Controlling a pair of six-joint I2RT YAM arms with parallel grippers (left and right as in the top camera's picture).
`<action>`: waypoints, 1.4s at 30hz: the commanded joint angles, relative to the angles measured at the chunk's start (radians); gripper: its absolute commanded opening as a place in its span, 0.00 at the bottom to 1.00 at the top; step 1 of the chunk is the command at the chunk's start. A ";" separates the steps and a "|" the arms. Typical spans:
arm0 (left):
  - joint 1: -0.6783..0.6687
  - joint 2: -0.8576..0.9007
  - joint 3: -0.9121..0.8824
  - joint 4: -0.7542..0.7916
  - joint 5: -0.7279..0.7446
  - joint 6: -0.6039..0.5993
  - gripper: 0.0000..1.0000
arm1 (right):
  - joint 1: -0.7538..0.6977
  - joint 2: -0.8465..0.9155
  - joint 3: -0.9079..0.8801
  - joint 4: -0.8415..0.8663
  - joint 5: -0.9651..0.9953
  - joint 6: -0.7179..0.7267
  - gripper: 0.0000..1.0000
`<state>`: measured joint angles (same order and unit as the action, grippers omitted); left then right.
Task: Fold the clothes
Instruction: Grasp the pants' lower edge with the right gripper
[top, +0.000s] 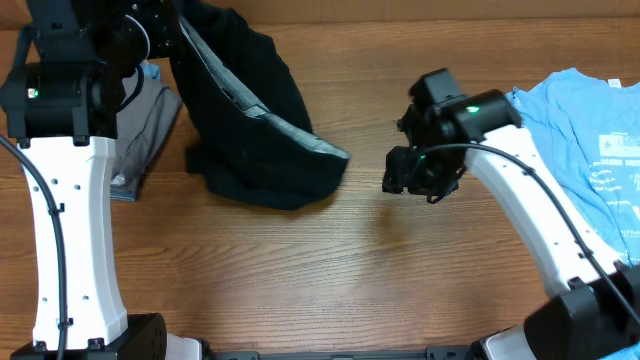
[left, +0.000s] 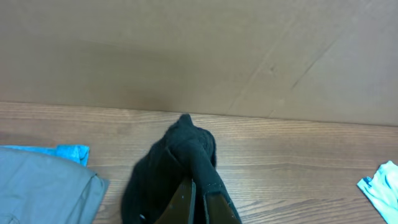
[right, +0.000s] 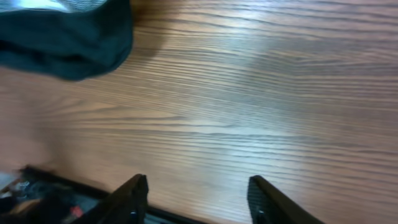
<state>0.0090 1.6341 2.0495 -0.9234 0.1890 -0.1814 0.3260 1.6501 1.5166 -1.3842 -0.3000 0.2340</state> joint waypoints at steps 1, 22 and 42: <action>-0.038 -0.034 0.037 0.036 -0.013 0.002 0.04 | -0.035 -0.037 0.026 0.021 -0.192 0.003 0.57; -0.114 -0.113 0.047 0.061 -0.017 0.029 0.04 | 0.008 0.137 -0.188 0.594 -0.257 0.444 0.57; -0.114 -0.128 0.047 0.019 -0.016 0.047 0.04 | 0.050 0.161 -0.188 0.775 -0.259 0.590 0.58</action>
<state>-0.0986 1.5406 2.0598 -0.9199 0.1783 -0.1543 0.3477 1.8103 1.3293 -0.6125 -0.5896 0.7994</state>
